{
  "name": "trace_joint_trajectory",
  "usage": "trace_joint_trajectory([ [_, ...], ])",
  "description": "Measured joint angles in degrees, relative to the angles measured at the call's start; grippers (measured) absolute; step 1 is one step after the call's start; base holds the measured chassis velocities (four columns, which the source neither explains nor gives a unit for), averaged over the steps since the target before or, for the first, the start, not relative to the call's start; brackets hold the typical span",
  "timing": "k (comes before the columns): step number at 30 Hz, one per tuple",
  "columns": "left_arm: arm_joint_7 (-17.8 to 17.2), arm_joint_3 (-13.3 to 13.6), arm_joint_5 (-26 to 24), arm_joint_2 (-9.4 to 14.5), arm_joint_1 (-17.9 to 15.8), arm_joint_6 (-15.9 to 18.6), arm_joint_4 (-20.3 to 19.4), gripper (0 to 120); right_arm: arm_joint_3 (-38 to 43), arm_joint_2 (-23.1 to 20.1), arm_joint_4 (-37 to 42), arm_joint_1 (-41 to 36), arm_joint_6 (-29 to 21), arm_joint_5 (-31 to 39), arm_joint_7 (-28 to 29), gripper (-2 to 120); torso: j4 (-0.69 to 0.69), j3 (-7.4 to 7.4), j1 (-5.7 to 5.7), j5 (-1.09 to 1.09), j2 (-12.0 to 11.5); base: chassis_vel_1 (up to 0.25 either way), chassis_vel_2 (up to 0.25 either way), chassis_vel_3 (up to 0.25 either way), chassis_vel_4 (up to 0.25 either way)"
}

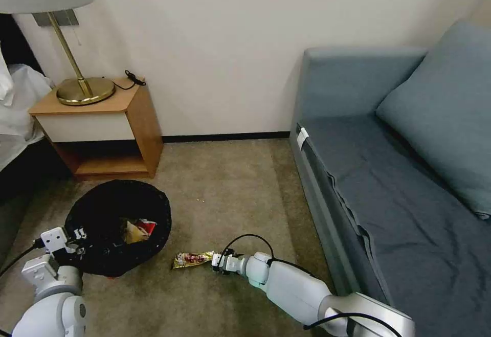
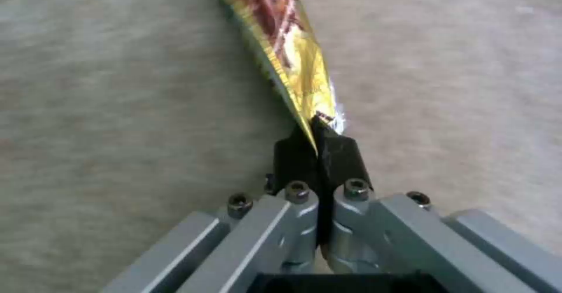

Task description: Pick up the trash bin, then pick up the garbage on the floor and place it into the trash bin.

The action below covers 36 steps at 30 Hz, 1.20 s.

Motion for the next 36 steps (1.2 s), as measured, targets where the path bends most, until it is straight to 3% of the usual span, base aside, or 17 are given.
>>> trace_joint_trajectory([
  [13, 0.2, -0.3, -0.4, 1.3, 0.7, -0.1, -0.1, 3, 18.3, -0.8, 2.9, 3.2, 2.3, -0.7, -0.2, 0, 0.02, 0.00, 0.00, 0.03, 0.0, 0.000, 0.000, 0.000, 0.000],
  [17, 0.3, 0.3, -0.3, 1.3, 0.5, -0.2, 0.0, 3, 20.7, -0.8, 6.1, 4.0, 3.0, 3.3, -0.4, 0, 0.02, 0.00, 0.00, 0.02, 0.0, 0.000, 0.000, 0.000, 0.000],
  [25, 0.3, 2.0, 0.7, 1.4, -0.5, 0.5, -0.3, 3, 17.7, -1.1, 20.5, 4.4, 1.4, 22.8, -1.1, 0, 0.02, 0.00, 0.00, 0.02, 0.0, 0.000, 0.000, 0.000, 0.000],
  [30, 0.4, 2.3, 1.0, 1.4, -0.7, 0.7, -0.6, 3, 16.2, -1.1, 24.5, 4.3, 0.1, 28.4, -1.1, 0, 0.02, 0.00, 0.00, 0.03, 0.0, 0.000, 0.000, 0.000, 0.000],
  [34, 0.4, 2.7, 1.3, 1.4, -0.8, 1.1, -1.3, 3, 10.8, -0.6, 35.4, 2.7, -2.9, 40.7, -0.1, 0, 0.03, -0.01, 0.00, 0.02, 0.0, 0.000, 0.000, 0.000, 0.000],
  [36, 0.4, 2.7, 1.4, 1.4, -0.7, 1.1, -1.4, 3, 9.2, -0.3, 37.2, 1.8, -3.3, 41.4, -0.2, 0, 0.03, -0.01, 0.00, 0.03, 0.0, 0.000, 0.000, 0.000, 0.000],
])
